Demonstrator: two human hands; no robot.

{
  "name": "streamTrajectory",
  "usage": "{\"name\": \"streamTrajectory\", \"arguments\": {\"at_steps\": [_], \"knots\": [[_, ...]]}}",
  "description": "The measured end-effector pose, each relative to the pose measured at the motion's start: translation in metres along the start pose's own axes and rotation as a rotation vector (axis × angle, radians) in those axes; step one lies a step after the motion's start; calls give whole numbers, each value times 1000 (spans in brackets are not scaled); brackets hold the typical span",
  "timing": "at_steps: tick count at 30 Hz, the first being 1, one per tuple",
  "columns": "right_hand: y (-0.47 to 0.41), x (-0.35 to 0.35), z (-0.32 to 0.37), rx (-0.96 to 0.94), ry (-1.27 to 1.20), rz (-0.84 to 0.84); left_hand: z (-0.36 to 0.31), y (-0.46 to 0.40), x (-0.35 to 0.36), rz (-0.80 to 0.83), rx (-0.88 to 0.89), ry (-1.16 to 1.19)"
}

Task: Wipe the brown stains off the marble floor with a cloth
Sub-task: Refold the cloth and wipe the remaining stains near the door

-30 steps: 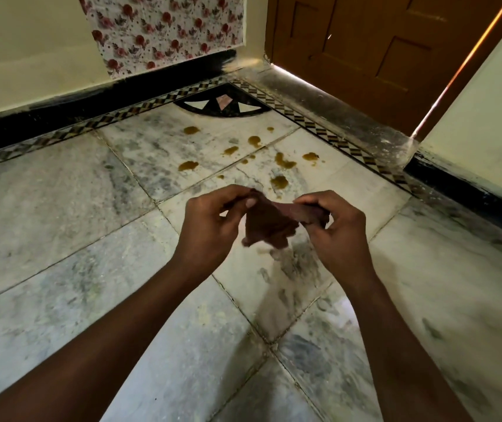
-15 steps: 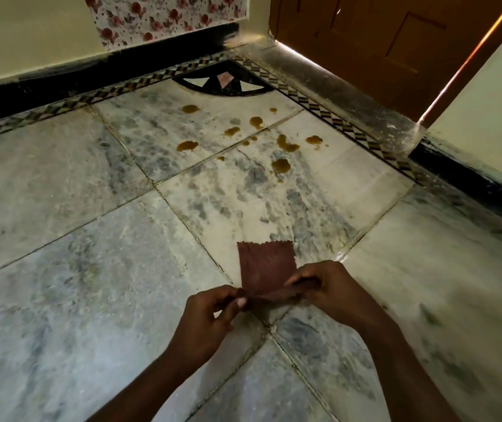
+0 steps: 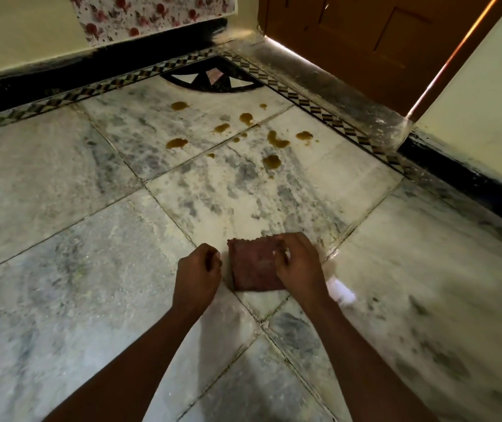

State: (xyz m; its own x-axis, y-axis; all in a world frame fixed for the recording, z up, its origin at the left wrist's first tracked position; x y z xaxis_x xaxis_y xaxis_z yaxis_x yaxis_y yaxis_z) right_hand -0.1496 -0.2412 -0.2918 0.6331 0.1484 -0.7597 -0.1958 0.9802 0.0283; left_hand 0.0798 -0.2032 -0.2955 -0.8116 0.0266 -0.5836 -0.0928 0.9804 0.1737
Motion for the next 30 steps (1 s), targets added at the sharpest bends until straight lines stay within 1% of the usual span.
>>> {"name": "streamTrajectory", "arguments": {"at_steps": [4,5,7,9,12,15,17,18,20,21,23,25,26,28,29,30], "knots": [[34,42,4,-174,194,119,6,21,0,18,37,-65],[37,50,2,-201,244,128,6,23,0,16,48,-69],[36,59,-1,-191,307,125,3,21,-2,11,54,-72],[28,66,3,-144,340,139,1,12,-5,-10,47,-75],[6,70,8,-50,393,112,-5,-13,-11,-37,54,-90],[-48,61,3,85,394,60,-7,-56,-19,-56,92,-125],[-99,51,-6,194,409,79,-6,-93,-23,-42,118,-215],[-127,48,-11,244,403,114,-5,-116,-25,-36,137,-284],[-171,47,-10,290,362,179,-3,-158,-32,-39,146,-389],[-190,52,-7,266,356,195,0,-181,-36,-41,125,-421],[-206,63,3,147,386,186,8,-214,-41,-80,76,-508],[-186,65,13,-7,422,150,19,-223,-43,-139,35,-579],[-173,63,13,-65,441,163,23,-223,-44,-173,18,-573],[-145,54,-2,-71,481,197,29,-223,-50,-240,-20,-535],[-136,46,-15,-38,501,183,31,-221,-50,-260,-34,-523],[-133,37,-28,37,516,142,30,-220,-49,-262,-30,-513]]}}
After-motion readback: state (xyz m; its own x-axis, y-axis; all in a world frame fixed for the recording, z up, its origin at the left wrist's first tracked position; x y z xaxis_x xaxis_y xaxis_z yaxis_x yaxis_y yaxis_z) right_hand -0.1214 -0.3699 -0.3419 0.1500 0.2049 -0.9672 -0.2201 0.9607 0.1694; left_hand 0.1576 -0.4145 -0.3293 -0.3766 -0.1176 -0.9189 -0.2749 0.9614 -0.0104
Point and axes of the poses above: each hand's wrist, its own y-axis away from the middle knuckle, its own x-axis out of the palm, z = x × y, the point moved 4 cm from there along -y, towards the middle knuckle, and after that the axes turned 13 degrees about z, right-handed, at the moved point
